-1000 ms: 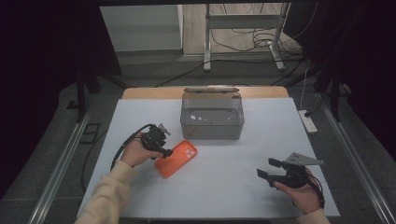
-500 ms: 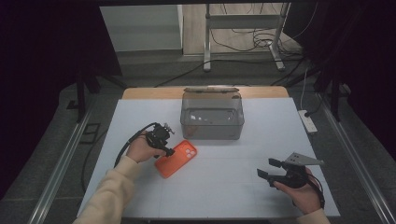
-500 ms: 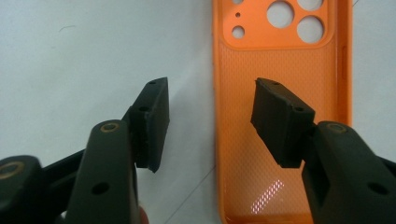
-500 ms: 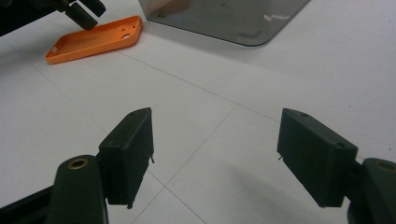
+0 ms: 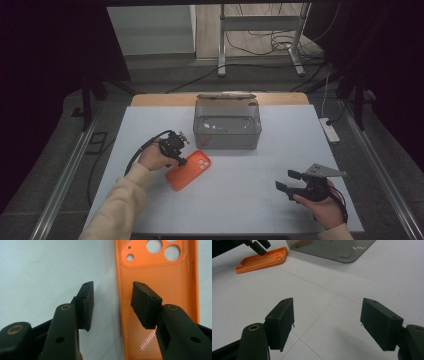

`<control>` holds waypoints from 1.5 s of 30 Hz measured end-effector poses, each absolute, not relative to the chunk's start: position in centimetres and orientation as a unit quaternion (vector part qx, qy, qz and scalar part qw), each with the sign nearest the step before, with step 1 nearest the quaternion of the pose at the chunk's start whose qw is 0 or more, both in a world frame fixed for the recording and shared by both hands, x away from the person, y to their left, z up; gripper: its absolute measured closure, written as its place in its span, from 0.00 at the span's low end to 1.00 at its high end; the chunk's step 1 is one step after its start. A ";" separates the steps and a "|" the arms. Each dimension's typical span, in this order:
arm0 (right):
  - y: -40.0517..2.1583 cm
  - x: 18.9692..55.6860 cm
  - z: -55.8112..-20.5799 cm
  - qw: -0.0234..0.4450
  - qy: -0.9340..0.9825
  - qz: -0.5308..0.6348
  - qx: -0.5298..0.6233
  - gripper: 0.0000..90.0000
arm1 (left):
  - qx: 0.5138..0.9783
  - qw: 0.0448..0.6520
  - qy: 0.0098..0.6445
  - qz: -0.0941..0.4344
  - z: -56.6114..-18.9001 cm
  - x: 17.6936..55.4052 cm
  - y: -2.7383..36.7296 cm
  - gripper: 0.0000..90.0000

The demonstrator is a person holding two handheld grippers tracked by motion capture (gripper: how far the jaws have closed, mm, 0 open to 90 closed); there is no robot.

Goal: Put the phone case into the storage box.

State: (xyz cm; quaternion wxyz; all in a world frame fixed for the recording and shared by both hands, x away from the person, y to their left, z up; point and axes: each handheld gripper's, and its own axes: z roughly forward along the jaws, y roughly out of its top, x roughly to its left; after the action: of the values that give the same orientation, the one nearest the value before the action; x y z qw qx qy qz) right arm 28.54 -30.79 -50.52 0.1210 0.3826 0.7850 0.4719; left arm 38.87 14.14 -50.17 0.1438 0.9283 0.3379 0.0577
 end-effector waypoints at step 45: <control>-30.8 28.6 -50.6 0.118 0.787 0.466 0.388 0.31 | 0.928 0.111 0.356 0.020 -50.1 39.6 13.0 0.96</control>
State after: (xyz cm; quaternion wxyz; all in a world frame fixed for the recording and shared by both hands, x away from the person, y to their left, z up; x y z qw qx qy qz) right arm 28.56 -30.75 -50.58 0.1176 0.3877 0.7866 0.4659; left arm 39.56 13.03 -50.09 0.1106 0.9277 0.3561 0.0201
